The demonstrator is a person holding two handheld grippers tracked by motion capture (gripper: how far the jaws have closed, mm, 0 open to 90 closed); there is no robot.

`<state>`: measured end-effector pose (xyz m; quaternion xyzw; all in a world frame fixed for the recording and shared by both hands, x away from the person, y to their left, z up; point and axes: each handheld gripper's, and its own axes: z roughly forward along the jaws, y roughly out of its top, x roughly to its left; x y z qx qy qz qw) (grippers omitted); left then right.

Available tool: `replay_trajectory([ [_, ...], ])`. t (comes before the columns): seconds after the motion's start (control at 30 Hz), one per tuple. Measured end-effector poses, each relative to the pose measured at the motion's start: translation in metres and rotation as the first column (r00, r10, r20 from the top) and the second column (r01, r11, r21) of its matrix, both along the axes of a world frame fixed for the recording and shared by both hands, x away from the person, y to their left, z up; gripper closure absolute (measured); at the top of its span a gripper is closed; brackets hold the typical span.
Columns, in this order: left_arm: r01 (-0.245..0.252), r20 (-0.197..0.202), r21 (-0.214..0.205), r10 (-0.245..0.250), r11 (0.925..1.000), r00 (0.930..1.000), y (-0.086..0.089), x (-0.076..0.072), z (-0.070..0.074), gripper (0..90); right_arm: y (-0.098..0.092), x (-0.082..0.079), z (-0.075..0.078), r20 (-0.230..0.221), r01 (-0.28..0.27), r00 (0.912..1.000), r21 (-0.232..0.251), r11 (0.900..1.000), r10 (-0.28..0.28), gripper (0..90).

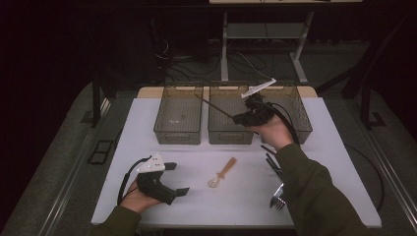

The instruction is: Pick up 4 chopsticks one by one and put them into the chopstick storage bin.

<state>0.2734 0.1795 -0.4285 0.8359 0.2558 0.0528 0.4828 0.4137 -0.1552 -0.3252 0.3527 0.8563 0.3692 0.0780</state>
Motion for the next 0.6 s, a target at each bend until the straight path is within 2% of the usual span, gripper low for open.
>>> replay_trajectory([
  [0.1,0.001,-0.002,-0.003,-0.001,1.0,1.0,0.0,0.0,0.0,0.1,0.006,0.004,0.001,-0.003,-0.002,1.0,-0.002,1.0,0.002,85.6],
  [0.4,0.006,0.004,-0.008,-0.006,0.9999,1.0,-0.001,0.0,0.001,0.1,0.043,0.023,0.0,-0.001,-0.014,0.9999,-0.043,0.999,0.014,85.6],
  [0.6,0.008,0.004,-0.008,-0.008,0.9999,1.0,-0.001,-0.001,0.001,0.1,0.056,0.034,-0.002,-0.011,-0.013,0.9999,-0.057,0.9983,0.013,85.6],
])
